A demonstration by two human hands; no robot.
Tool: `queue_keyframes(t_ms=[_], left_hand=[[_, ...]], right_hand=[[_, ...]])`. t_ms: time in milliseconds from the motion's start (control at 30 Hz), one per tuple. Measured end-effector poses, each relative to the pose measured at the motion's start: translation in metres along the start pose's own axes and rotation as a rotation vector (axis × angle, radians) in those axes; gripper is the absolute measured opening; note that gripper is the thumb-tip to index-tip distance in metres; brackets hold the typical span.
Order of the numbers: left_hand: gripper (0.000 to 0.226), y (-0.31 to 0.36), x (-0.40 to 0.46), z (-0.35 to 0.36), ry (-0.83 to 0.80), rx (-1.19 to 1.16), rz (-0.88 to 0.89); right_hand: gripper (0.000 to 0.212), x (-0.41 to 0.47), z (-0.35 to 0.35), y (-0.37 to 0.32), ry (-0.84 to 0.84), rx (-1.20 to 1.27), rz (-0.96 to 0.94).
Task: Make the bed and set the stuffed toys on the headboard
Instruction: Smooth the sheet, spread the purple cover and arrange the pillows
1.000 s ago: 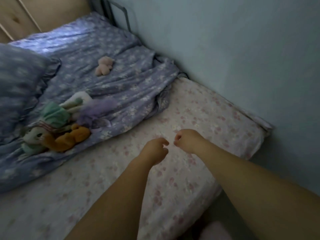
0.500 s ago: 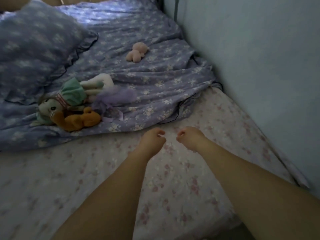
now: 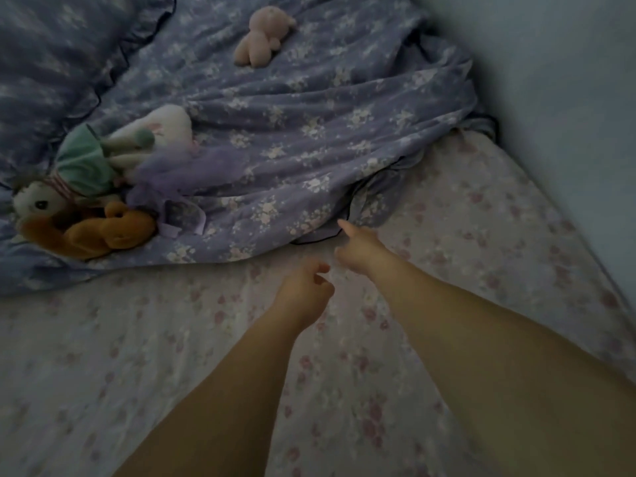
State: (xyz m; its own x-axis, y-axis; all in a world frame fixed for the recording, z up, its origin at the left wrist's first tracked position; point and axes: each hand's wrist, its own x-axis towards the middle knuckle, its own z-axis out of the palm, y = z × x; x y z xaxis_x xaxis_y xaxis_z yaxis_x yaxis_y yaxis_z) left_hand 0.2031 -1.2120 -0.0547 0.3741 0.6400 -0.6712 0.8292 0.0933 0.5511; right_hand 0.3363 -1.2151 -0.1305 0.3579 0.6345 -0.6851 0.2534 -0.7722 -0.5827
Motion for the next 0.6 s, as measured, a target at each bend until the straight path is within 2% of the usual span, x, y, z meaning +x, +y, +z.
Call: queue_keyframes(t_ms=[100,167,267,333,367,467,533,600], left_hand=[[0.038,-0.002,0.01,0.015,-0.019,0.036,-0.012],[0.038,-0.003,0.013,0.019,-0.024,0.064,-0.013],[0.041,0.003,0.014,0.023,-0.004,0.132,0.021],[0.047,0.011,0.013,0.025,0.068,0.211,0.089],[0.051,0.016,0.013,0.025,0.13,0.237,0.149],[0.071,0.037,0.012,0.025,0.312,0.303,0.275],[0.085,0.053,0.004,0.027,0.351,0.461,0.295],[0.087,0.07,-0.01,0.029,0.347,0.606,0.347]], right_hand=[[0.061,0.023,-0.006,0.002,-0.028,-0.025,-0.033],[0.055,0.031,-0.008,0.002,-0.023,0.051,-0.048],[0.038,0.025,-0.013,0.004,0.158,0.333,-0.073],[0.031,0.011,-0.021,0.009,0.282,0.58,-0.111],[0.027,-0.001,-0.026,0.011,0.271,0.741,-0.133],[0.011,-0.04,-0.043,0.017,0.056,1.139,-0.217],[0.024,-0.068,-0.062,0.024,-0.037,1.206,-0.258],[0.023,-0.098,-0.081,0.03,-0.101,1.239,-0.291]])
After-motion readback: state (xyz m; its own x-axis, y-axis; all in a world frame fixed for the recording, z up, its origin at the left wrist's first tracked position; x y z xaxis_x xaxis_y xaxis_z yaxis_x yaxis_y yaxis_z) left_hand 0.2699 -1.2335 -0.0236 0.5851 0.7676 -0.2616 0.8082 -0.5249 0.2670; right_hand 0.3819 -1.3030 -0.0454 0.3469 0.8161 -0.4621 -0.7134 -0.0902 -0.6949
